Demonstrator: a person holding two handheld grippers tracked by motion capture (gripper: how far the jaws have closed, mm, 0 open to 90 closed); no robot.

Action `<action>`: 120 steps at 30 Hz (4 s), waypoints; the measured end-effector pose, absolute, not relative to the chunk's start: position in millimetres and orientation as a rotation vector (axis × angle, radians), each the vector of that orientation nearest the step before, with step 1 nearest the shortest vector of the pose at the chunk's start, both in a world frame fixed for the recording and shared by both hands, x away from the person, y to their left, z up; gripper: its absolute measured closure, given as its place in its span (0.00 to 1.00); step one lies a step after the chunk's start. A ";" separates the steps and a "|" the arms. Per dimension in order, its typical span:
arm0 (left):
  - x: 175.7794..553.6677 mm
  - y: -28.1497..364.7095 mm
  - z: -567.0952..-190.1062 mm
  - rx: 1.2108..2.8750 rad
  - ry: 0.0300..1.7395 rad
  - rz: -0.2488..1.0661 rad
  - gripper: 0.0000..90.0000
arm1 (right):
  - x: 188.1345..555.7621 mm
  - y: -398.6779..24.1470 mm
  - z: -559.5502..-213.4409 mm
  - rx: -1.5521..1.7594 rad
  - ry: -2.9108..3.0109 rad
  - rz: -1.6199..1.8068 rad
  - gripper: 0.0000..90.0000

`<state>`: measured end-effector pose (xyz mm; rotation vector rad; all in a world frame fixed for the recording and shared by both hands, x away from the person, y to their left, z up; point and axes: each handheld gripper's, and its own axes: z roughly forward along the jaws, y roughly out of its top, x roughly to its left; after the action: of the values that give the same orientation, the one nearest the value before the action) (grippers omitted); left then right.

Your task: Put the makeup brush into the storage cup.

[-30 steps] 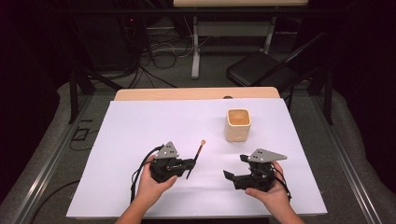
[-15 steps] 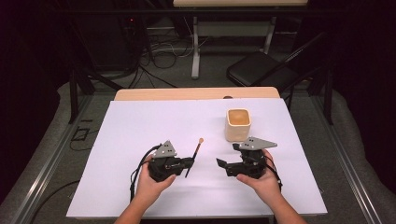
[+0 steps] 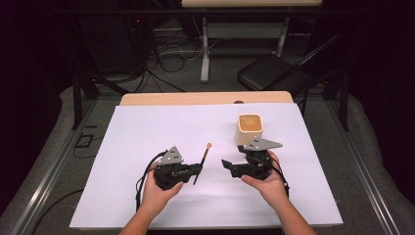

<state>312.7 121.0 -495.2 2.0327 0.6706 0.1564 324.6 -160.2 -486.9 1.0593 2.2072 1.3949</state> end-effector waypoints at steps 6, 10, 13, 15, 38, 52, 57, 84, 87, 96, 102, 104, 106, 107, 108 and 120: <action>312.6 122.3 -495.5 2.025 0.670 0.165 0.93 | 317.2 -156.9 -487.9 1.015 2.208 1.408 0.29; 313.0 122.8 -496.0 2.025 0.672 0.167 0.93 | 315.6 -158.2 -491.2 1.018 2.207 1.417 0.32; 313.3 123.0 -496.8 2.019 0.680 0.169 0.93 | 314.7 -160.4 -492.4 1.030 2.189 1.443 0.33; 313.3 123.1 -497.1 2.017 0.683 0.169 0.93 | 313.7 -162.2 -492.5 1.037 2.180 1.457 0.34; 311.6 120.5 -500.5 1.991 0.689 0.164 0.93 | 305.3 -160.1 -495.8 0.996 2.201 1.575 0.49; 309.7 115.6 -504.3 1.984 0.689 0.156 0.93 | 302.8 -158.7 -495.2 0.956 2.206 1.654 0.55; 309.0 114.6 -505.0 1.975 0.687 0.150 0.93 | 303.1 -158.5 -495.7 0.959 2.221 1.662 0.56; 306.8 107.9 -511.6 1.927 0.708 0.110 0.93 | 300.4 -155.6 -498.0 1.013 2.179 1.740 0.61; 306.4 106.9 -512.0 1.922 0.707 0.110 0.93 | 300.3 -155.3 -498.5 1.011 2.180 1.739 0.62; 305.5 106.5 -511.8 1.915 0.704 0.107 0.93 | 299.2 -155.2 -498.6 1.023 2.169 1.762 0.64; 304.5 104.6 -512.6 1.915 0.704 0.100 0.93 | 299.3 -155.3 -499.2 1.034 2.159 1.792 0.67; 304.3 104.0 -512.7 1.917 0.700 0.100 0.93 | 299.2 -155.4 -499.3 1.043 2.153 1.804 0.67; 304.1 103.1 -513.1 1.917 0.697 0.097 0.93 | 299.2 -155.7 -499.2 1.047 2.152 1.808 0.68; 303.9 102.8 -513.3 1.918 0.696 0.096 0.93 | 299.1 -156.0 -499.1 1.049 2.155 1.807 0.68; 303.9 102.5 -513.5 1.919 0.695 0.096 0.93 | 299.1 -156.1 -499.1 1.052 2.155 1.807 0.68; 302.0 98.5 -514.8 1.912 0.687 0.085 0.93 | 300.2 -155.7 -500.6 1.079 2.138 1.855 0.73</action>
<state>302.0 98.5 -514.8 1.9123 0.6871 0.0854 300.2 -155.7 -500.6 1.0790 2.1383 1.8549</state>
